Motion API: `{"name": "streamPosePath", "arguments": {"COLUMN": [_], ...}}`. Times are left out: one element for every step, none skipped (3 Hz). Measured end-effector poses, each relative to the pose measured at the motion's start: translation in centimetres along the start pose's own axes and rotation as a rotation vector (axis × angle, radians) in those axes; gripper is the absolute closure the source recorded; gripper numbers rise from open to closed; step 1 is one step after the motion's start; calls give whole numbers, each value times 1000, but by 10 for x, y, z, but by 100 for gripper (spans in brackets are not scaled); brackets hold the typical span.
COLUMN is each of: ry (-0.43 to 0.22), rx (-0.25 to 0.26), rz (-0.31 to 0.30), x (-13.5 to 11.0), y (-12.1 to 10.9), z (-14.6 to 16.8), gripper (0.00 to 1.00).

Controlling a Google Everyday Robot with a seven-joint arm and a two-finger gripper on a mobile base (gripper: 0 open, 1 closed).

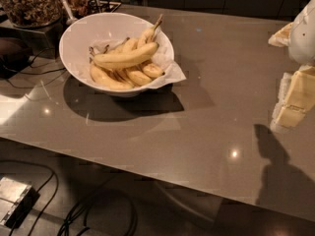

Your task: Pick banana from white bowl

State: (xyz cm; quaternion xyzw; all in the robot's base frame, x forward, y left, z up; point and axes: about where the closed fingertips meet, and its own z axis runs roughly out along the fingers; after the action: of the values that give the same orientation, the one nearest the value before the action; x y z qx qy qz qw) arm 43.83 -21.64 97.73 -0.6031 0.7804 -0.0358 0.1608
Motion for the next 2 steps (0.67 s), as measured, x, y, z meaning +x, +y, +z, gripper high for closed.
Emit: {"name": "streamPosePath", "arguments": {"ry": [0, 28], "rx": [0, 23], "rz": [0, -1], "x": [0, -13], "y": [0, -5], "z": [0, -7], "gripper": [0, 0]}}
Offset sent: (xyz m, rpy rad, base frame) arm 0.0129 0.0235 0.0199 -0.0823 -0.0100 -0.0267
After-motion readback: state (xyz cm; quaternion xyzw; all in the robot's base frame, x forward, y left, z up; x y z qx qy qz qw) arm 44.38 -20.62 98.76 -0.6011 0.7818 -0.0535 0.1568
